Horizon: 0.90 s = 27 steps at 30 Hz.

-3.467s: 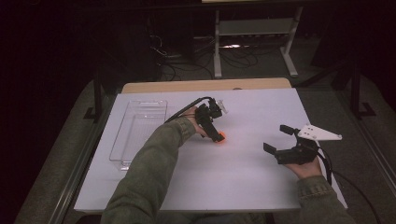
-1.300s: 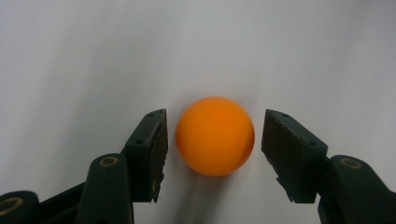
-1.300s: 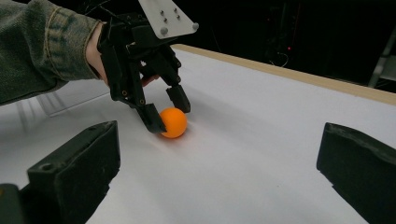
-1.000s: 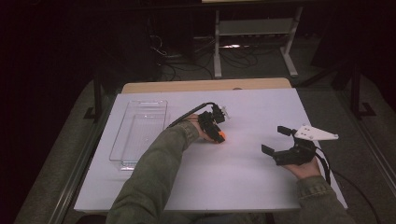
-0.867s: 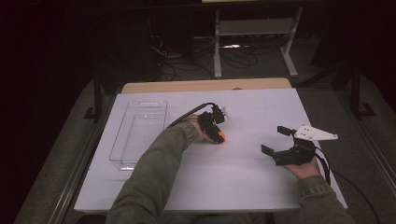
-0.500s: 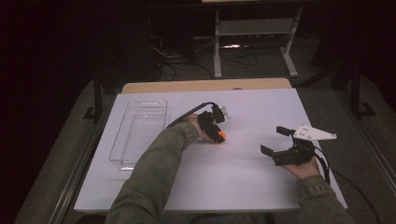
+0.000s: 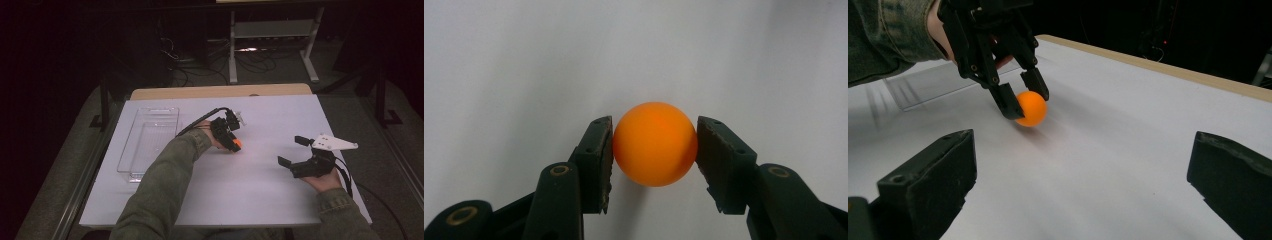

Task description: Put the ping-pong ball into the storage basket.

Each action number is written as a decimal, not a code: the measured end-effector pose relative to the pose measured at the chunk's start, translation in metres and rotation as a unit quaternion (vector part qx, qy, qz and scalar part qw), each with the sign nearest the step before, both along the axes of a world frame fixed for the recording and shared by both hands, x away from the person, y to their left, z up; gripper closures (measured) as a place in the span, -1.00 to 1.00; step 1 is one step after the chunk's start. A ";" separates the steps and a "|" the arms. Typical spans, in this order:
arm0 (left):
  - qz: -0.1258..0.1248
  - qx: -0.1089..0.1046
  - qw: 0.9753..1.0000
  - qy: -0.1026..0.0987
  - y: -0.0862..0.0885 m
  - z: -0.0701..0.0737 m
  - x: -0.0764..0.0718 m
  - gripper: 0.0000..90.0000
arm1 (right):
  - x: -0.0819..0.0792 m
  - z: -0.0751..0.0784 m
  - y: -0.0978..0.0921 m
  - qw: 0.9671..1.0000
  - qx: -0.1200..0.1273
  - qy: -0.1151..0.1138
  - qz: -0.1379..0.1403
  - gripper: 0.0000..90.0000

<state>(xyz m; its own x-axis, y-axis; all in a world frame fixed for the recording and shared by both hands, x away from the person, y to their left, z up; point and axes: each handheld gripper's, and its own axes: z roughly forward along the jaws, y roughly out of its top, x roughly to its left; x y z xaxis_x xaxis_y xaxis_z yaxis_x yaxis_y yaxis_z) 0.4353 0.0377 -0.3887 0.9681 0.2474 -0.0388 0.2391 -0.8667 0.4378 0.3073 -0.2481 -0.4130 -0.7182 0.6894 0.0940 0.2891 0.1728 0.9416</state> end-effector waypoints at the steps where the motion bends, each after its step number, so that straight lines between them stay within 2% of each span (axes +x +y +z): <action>1: 0.000 -0.001 1.000 0.000 0.001 0.001 -0.001 0.11 | 0.000 0.000 0.000 1.000 0.000 0.000 0.001 -1.00; 27: 0.012 -0.013 1.000 -0.012 0.011 0.023 -0.011 0.11 | 0.000 0.000 0.002 1.000 -0.005 -0.001 0.003 -1.00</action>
